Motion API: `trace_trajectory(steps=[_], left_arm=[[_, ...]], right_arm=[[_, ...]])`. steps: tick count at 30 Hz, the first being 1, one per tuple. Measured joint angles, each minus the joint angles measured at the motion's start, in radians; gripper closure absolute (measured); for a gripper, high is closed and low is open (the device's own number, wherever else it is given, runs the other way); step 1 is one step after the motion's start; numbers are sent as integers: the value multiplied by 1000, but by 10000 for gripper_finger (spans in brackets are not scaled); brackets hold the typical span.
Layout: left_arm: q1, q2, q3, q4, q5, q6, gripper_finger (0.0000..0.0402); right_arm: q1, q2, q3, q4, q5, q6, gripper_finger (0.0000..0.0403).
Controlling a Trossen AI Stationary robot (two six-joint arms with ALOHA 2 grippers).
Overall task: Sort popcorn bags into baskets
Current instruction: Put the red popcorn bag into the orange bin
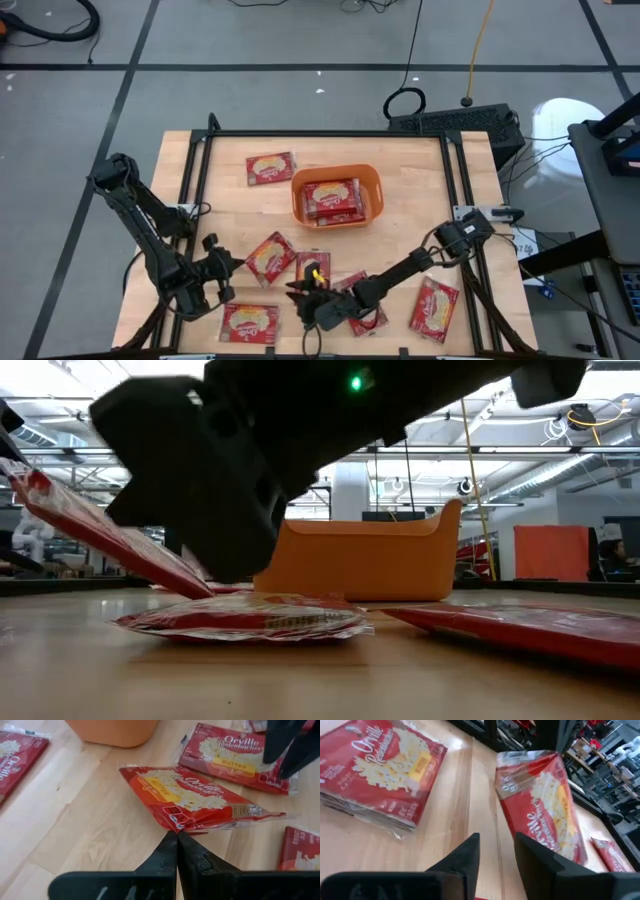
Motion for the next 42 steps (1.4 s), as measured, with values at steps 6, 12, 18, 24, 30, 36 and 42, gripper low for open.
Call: trace_trajectory(steps=[6, 12, 18, 24, 30, 36, 42], left_arm=[[0, 0, 0, 51, -22, 57, 401], [1, 0, 0, 108, -47, 98, 401], [1, 0, 0, 156, -59, 99, 401], [1, 0, 0, 159, -69, 94, 401], [11, 0, 0, 174, -75, 91, 401], [13, 0, 1, 177, -70, 94, 401], [13, 0, 1, 178, -43, 93, 390]], right_arm=[[-17, 2, 2, -26, -1, 43, 230], [-34, 2, 2, -30, -5, 56, 200], [-47, 2, 2, -38, -3, -49, 195], [-74, 2, 2, -14, -79, -67, 203], [-97, 50, 2, 40, -42, -101, 212], [-95, 68, 2, 107, 71, -131, 236], [-75, 68, 2, 135, 155, -164, 290]])
